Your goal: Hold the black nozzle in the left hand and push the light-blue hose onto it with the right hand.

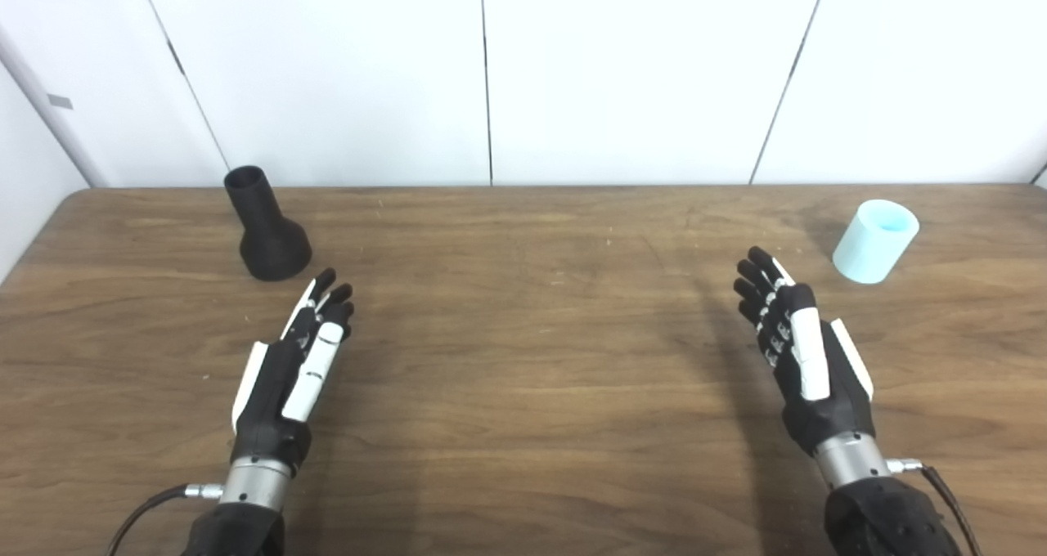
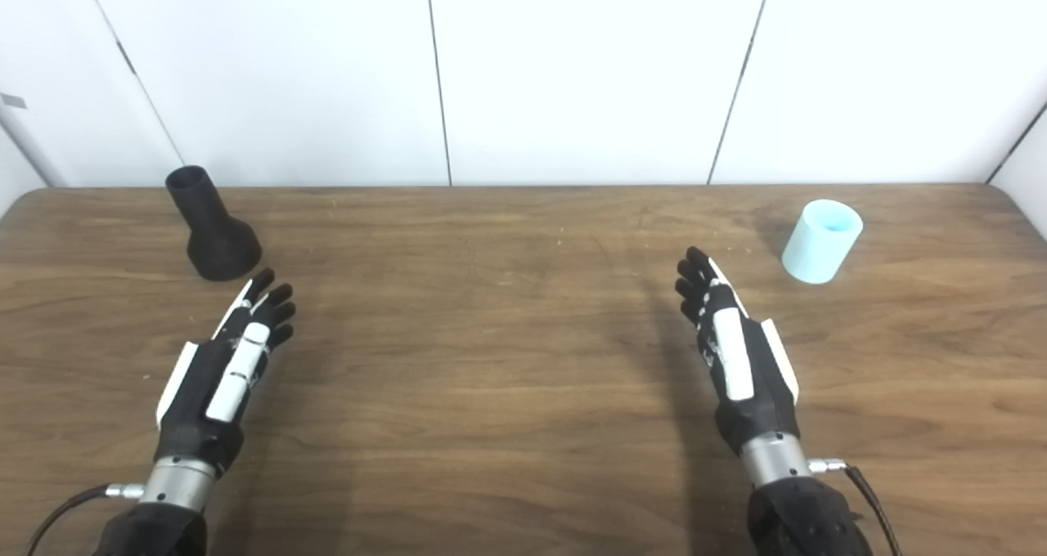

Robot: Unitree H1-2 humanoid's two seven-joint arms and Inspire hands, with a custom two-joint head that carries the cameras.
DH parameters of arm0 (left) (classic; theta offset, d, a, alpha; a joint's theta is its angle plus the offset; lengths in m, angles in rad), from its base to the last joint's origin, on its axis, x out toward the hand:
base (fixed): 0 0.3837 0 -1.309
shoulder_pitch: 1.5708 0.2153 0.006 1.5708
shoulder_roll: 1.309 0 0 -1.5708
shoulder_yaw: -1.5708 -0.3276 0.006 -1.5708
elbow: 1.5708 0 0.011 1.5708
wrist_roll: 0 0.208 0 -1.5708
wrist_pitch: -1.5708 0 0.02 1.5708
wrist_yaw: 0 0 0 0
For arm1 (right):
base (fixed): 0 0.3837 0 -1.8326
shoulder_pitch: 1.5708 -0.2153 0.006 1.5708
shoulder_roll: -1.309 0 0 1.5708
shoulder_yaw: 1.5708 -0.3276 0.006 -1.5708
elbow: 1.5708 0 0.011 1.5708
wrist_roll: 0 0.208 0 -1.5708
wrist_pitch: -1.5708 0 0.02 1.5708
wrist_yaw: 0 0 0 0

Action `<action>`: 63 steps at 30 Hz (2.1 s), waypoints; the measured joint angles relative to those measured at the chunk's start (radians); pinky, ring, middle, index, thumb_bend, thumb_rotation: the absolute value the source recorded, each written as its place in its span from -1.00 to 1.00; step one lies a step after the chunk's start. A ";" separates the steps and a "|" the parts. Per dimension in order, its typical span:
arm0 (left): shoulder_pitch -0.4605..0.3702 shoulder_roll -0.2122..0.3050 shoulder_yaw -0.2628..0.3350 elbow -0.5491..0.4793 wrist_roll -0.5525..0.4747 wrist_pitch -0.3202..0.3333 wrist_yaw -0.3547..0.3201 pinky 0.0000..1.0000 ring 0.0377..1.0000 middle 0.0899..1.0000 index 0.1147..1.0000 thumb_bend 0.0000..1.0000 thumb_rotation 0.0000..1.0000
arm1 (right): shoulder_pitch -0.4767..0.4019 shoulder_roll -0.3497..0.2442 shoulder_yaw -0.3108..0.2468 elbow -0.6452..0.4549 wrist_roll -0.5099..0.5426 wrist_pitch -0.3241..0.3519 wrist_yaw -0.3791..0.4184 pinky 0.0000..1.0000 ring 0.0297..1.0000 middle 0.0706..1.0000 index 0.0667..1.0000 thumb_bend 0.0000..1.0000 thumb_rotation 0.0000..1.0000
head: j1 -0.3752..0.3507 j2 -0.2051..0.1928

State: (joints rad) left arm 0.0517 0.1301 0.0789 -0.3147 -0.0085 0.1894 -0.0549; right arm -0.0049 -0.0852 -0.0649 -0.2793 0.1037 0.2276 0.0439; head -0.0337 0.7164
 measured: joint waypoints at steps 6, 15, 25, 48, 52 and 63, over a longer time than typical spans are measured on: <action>0.000 0.000 0.000 0.017 -0.007 -0.001 0.000 0.84 0.85 0.84 0.82 -0.14 0.65 | 0.000 0.000 -0.002 0.003 -0.002 0.000 -0.009 0.91 0.90 0.87 0.87 -0.03 1.00 | 0.003 0.003; 0.000 -0.003 -0.001 0.021 -0.013 -0.001 0.001 0.84 0.85 0.84 0.81 -0.17 0.64 | -0.001 -0.001 -0.001 0.008 -0.010 0.001 -0.010 0.89 0.88 0.85 0.86 0.00 1.00 | 0.011 0.000; 0.001 -0.011 -0.015 0.008 -0.004 0.001 0.003 0.85 0.85 0.84 0.82 -0.24 0.61 | 0.000 -0.005 -0.001 0.008 -0.013 0.002 -0.008 0.89 0.88 0.84 0.85 0.00 1.00 | 0.067 -0.029; 0.014 -0.103 -0.088 0.030 0.088 -0.024 0.052 0.82 0.85 0.83 0.82 -0.25 0.58 | 0.010 -0.079 -0.068 0.153 0.072 -0.135 0.072 0.68 0.79 0.80 0.81 0.05 1.00 | 0.403 -0.195; 0.013 -0.112 -0.092 0.059 0.088 -0.065 0.060 0.82 0.87 0.84 0.82 -0.26 0.57 | 0.008 -0.090 -0.071 0.173 0.086 -0.157 0.079 0.73 0.85 0.85 0.84 0.09 1.00 | 0.420 -0.224; 0.012 -0.126 -0.100 0.101 0.086 -0.131 0.062 0.84 0.88 0.85 0.84 -0.21 0.58 | -0.022 -0.132 -0.083 0.263 0.128 -0.241 0.146 0.74 0.82 0.81 0.80 0.12 1.00 | 0.422 -0.267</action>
State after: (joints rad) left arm 0.0640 0.0040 -0.0214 -0.2140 0.0773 0.0588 0.0068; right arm -0.0273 -0.2168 -0.1476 -0.0166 0.2316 -0.0130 0.1899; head 0.3881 0.4495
